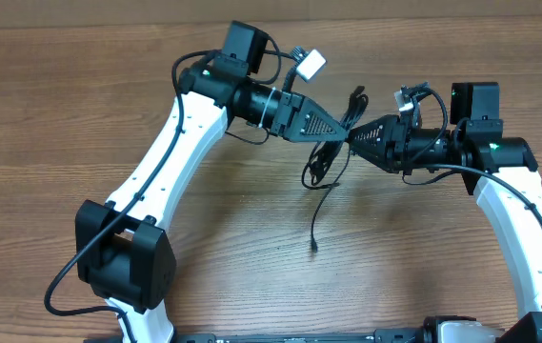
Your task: Untangle cables
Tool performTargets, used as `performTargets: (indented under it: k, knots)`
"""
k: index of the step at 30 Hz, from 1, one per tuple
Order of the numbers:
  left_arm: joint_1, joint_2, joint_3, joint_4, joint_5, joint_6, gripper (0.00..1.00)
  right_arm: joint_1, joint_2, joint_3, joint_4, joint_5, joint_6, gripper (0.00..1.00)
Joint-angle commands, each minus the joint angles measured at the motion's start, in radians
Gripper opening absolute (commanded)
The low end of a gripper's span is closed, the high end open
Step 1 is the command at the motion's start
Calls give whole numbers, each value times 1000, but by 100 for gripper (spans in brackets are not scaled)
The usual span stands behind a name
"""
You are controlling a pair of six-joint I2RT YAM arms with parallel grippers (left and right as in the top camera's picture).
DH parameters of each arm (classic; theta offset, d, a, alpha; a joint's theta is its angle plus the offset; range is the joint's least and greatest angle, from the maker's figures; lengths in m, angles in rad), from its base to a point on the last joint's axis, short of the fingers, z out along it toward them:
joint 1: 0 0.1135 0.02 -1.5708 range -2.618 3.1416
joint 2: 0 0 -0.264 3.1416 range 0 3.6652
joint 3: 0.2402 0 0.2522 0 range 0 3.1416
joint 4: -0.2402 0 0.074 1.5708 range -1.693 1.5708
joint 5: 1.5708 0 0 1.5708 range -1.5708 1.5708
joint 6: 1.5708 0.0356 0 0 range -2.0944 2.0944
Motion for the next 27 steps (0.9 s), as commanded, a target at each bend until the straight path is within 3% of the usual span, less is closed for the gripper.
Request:
performTargets:
  k: [1, 6, 9, 13, 22, 27]
  knots:
    - [-36, -12, 11, 30, 42, 26, 4, 17, -3, 2, 7, -5, 66, 37]
    - [-57, -12, 11, 31, 38, 26, 4, 31, -3, 2, 9, -3, 70, 28]
    - [-57, -12, 11, 30, 31, 25, 4, 31, -3, 2, 5, 18, 70, 12]
    - [-55, -12, 11, 29, 25, 25, 4, 31, -3, 2, -42, 106, 70, 4]
    - [-49, -12, 11, -64, -236, 26, 4, 31, -3, 2, -226, 424, 69, 4]
    - [-50, -12, 11, -131, -307, 79, 4, 31, -3, 2, -233, 441, 69, 5]
